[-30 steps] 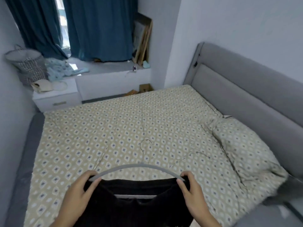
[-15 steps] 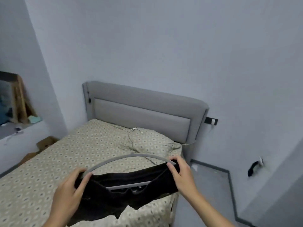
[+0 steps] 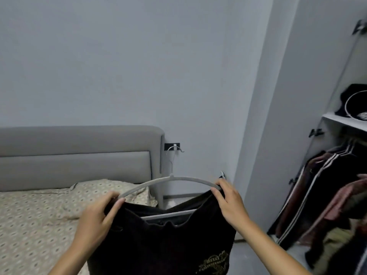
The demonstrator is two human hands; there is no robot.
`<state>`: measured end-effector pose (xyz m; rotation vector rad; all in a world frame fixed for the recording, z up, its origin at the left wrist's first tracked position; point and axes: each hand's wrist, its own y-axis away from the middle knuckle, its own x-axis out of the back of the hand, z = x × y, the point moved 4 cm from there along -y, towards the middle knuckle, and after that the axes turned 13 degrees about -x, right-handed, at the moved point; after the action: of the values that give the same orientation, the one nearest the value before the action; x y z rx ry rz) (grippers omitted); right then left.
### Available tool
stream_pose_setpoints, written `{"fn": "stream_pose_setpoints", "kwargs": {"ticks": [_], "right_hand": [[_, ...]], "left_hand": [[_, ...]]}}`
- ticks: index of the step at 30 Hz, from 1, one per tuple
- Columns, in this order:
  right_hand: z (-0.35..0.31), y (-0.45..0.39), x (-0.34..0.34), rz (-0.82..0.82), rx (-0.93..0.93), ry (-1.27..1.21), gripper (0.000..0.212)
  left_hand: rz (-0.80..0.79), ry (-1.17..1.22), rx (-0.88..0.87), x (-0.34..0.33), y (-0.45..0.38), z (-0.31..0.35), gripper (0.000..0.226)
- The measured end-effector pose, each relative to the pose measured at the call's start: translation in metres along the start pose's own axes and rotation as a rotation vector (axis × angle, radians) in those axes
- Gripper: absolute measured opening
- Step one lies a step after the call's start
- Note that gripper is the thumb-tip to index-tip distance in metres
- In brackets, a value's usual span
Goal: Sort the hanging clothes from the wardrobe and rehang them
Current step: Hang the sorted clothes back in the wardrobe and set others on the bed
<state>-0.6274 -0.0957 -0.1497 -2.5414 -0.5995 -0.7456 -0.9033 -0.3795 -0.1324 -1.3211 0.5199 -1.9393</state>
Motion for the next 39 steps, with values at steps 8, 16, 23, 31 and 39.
{"fn": "stream_pose_setpoints", "kwargs": {"ticks": [8, 16, 23, 31, 39], "right_hand": [[0.113, -0.05, 0.112, 0.163, -0.142, -0.046, 0.018], [0.189, -0.089, 0.19, 0.304, -0.197, 0.003, 0.025], [0.249, -0.122, 0.244, 0.524, -0.39, 0.111, 0.023], [0.269, -0.158, 0.269, 0.572, -0.616, 0.167, 0.061], [0.334, -0.217, 0.309, 0.51, -0.662, 0.037, 0.079]], "left_hand": [[-0.312, 0.204, -0.211, -0.141, -0.095, 0.073, 0.04], [-0.48, 0.411, -0.385, -0.255, -0.173, 0.135, 0.043], [-0.484, 0.604, -0.431, -0.36, -0.238, 0.181, 0.044], [-0.499, 0.657, -0.467, -0.465, -0.282, 0.225, 0.047], [-0.465, 0.611, -0.502, -0.558, -0.317, 0.28, 0.039]]}}
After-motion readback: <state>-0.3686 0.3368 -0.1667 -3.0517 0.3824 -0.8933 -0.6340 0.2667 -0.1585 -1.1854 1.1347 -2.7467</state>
